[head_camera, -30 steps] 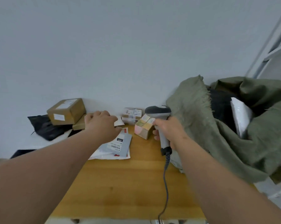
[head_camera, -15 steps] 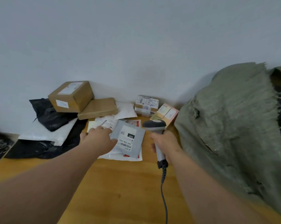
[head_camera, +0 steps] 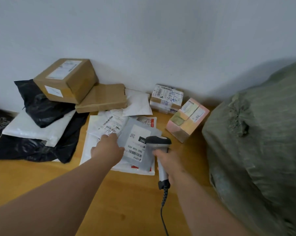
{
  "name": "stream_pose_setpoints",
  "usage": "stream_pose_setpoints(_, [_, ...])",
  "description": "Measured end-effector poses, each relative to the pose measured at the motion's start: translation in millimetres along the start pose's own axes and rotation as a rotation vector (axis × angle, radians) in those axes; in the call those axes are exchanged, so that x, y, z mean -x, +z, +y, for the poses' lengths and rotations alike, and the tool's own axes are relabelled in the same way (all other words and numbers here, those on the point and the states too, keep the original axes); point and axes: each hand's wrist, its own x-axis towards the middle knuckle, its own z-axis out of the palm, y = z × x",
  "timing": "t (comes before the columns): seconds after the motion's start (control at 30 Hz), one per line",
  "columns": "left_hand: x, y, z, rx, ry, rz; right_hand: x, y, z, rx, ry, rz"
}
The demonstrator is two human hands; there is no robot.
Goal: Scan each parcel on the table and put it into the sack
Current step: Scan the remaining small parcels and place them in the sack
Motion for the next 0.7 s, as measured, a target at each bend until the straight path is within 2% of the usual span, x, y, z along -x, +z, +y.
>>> stream_pose_setpoints(0.1, [-9,5,0,0.198,-0.019,0.028,-1,9,3,-0.089,-0.016,-0.044])
stream_pose_setpoints(0.37, [-5,4,-4,0.347,0.057,0.034,10,28,14,-0.218,0.001,0.023])
stream_pose_setpoints(0.57, [12,-9,-14,0.686,0.036,0.075,30,23,11,-0.301,-0.023,-0.02])
stream_pose_setpoints(0.7, [24,-25,-13,0.803,0.066,0.122,50,21,8,-0.355,-0.055,-0.051])
